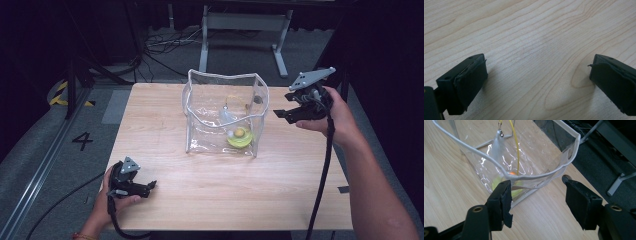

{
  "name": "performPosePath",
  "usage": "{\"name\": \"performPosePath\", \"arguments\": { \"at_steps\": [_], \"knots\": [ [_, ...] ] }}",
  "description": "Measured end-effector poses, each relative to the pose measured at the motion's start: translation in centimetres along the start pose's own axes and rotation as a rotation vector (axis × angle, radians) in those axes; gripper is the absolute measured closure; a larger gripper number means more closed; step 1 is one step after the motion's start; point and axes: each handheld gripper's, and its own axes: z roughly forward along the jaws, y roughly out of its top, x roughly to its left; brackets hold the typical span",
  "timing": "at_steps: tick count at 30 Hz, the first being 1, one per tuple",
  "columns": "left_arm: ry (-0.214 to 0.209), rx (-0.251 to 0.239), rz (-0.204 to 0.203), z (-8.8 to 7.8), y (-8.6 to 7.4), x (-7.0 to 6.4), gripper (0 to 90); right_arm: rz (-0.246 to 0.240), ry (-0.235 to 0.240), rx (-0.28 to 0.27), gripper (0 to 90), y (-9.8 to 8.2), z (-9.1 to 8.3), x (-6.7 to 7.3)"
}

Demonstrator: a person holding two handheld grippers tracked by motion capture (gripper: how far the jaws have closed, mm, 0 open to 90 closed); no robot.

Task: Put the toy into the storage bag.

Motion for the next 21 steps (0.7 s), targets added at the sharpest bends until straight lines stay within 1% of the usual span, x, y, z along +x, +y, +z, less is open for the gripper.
{"name": "performPosePath", "arguments": {
  "at_steps": [1, 3, 4, 6, 8, 9, 12, 14, 17, 19, 21],
  "knots": [
    [0.0, 0.0, 0.0, 0.0, 0.0, 0.0, 1.7, 0.012, 0.016, -0.013, 37.9, -0.5, -0.2, -0.1],
    [0.0, 0.0, 0.0, 0.0, 0.0, 0.0, 1.7, 0.007, 0.004, -0.012, 37.1, -1.1, -0.2, -0.1],
    [0.0, 0.0, 0.0, 0.0, 0.0, 0.0, 1.7, 0.015, 0.011, -0.007, 36.5, -1.5, -0.2, 0.0],
    [0.0, 0.0, 0.0, 0.0, 0.0, 0.0, 1.7, 0.014, 0.009, -0.007, 35.5, -2.2, -0.1, 0.1],
    [0.0, 0.0, 0.0, 0.0, 0.0, 0.0, 1.7, 0.0, -0.012, 0.016, 32.6, -2.8, 0.2, 0.5],
    [0.0, 0.0, 0.0, 0.0, 0.0, 0.0, 1.7, 0.001, -0.014, 0.018, 32.3, -2.9, 0.3, 0.6],
    [0.0, 0.0, 0.0, 0.0, 0.0, 0.0, 1.7, -0.011, -0.026, 0.015, 30.2, -3.4, 0.5, 0.9],
    [0.0, 0.0, 0.0, 0.0, 0.0, 0.0, 1.7, -0.007, -0.057, 0.005, 27.9, -4.1, 0.7, 1.4],
    [0.0, 0.0, 0.0, 0.0, 0.0, 0.0, 1.7, -0.007, -0.066, -0.008, 27.0, -4.8, 0.9, 1.8],
    [0.0, -0.001, 0.0, 0.0, 0.0, 0.0, 1.7, -0.021, -0.091, -0.016, 26.0, -5.6, 1.3, 2.2],
    [0.001, 0.0, 0.0, 0.0, 0.0, 0.0, 1.7, -0.031, -0.096, -0.005, 24.8, -6.4, 1.5, 2.5]
  ]
}}
